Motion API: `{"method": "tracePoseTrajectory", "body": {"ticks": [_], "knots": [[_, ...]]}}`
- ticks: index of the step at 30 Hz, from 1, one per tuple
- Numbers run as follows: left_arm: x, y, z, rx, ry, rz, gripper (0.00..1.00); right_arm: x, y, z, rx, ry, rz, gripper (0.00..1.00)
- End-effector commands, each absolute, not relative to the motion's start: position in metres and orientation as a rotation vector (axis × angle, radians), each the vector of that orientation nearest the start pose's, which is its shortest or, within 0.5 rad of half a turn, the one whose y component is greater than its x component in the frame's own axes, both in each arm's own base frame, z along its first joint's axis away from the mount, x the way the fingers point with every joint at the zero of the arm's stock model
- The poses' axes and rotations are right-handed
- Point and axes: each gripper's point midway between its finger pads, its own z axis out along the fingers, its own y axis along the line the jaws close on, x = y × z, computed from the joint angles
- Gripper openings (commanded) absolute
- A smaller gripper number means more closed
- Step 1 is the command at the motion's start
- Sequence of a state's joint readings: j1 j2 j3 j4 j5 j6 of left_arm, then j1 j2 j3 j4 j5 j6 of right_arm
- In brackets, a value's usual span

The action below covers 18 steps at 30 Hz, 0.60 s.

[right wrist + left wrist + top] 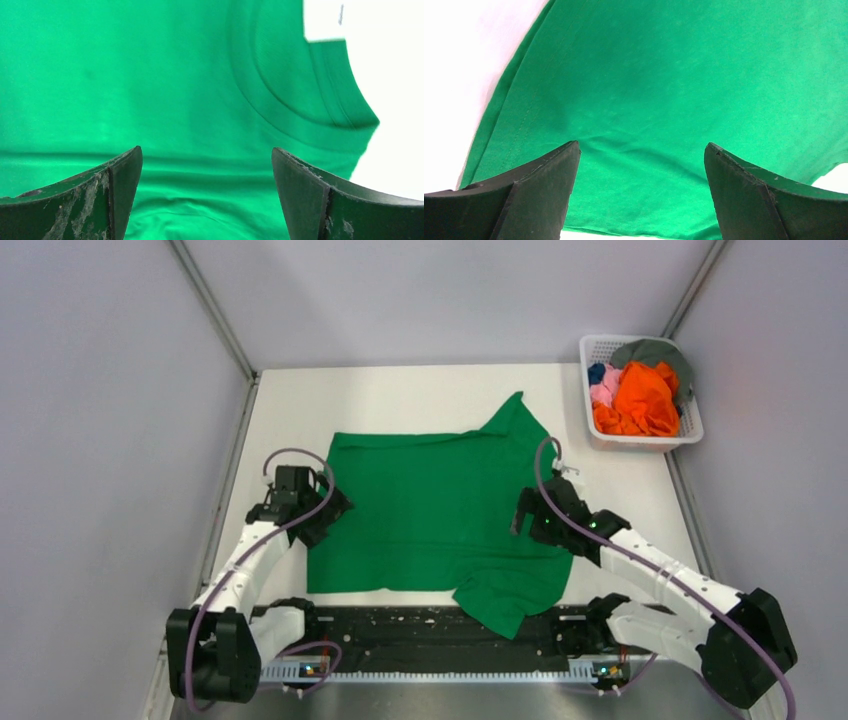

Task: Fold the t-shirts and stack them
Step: Flatten out the tshirt

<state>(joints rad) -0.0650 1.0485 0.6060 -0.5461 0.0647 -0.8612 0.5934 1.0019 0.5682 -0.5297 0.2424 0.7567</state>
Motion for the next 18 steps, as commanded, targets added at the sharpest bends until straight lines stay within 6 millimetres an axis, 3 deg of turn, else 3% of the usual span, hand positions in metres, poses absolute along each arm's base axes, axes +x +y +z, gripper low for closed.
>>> {"method": "tracePoseTrajectory", "body": {"ticks": [1,6,11,14,18], "knots": [[0.311,-0.057,0.123,-0.902,2.232,-0.472,0.99,0.255,0.163,0.115,0.155,2.290,0.431,0.99],[0.396,-0.073,0.130,-0.877,2.223,-0.549,0.99,0.281,0.191,0.102,0.080,2.289,0.480,0.98],[0.470,-0.085,0.107,-0.907,2.274,-0.583,0.99,0.299,0.206,0.076,0.044,2.326,0.462,0.98],[0.497,-0.091,0.100,-0.907,2.260,-0.619,0.99,0.303,0.210,0.064,0.032,2.351,0.454,0.97],[0.513,-0.098,0.083,-0.913,2.274,-0.630,0.99,0.305,0.206,0.053,0.019,2.378,0.398,0.97]]}}
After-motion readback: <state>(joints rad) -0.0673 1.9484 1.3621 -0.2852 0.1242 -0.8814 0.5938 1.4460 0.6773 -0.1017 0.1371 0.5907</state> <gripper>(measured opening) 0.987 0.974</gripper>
